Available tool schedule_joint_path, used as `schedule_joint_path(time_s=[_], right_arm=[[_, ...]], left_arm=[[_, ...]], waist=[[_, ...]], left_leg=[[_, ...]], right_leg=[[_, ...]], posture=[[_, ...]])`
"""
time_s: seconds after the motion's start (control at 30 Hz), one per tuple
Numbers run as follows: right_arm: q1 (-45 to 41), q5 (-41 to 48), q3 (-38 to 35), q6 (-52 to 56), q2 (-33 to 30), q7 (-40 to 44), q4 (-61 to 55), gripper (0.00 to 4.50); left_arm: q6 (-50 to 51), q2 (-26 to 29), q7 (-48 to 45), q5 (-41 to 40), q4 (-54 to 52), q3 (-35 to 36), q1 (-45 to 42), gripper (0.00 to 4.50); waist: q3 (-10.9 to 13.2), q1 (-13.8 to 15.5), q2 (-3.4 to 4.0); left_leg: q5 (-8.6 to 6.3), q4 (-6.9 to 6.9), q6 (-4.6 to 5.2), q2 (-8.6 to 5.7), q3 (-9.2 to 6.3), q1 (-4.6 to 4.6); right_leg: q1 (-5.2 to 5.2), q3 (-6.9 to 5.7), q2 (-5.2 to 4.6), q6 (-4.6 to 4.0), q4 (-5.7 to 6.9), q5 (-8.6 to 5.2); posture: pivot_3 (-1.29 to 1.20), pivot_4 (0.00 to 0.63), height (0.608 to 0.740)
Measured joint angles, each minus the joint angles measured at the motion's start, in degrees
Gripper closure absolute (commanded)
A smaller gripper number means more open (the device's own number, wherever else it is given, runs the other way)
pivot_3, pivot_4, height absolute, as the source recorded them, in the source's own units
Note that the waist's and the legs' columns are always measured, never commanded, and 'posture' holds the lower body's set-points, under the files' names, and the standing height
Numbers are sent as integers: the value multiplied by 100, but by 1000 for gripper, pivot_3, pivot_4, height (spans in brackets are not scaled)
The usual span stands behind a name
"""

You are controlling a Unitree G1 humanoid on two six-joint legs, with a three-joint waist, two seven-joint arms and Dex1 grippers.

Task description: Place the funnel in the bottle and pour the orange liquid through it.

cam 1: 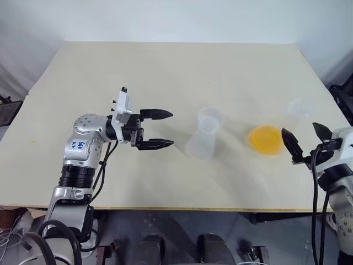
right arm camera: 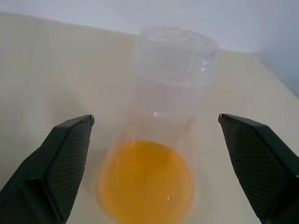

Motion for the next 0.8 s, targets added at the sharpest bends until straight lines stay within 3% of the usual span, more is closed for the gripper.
schedule_joint_path(time_s=[0.43, 0.8], right_arm=[[-1333, -435, 461, -261, -1, 38, 1298, 0], [-1629, -499, 494, -336, -1, 39, 1601, 0]], left_arm=[[364, 53, 310, -82, -586, 34, 301, 15], [509, 167, 479, -112, -825, 69, 457, 15]], waist=[[1, 1, 2], [1, -10, 4]], left_leg=[[1, 5, -1, 3, -3, -4], [1, 4, -1, 4, -1, -4]], right_leg=[[-1, -1, 0, 0, -1, 0], [-2, -1, 1, 0, -1, 0]], posture=[[0, 150, 740], [0, 150, 740]])
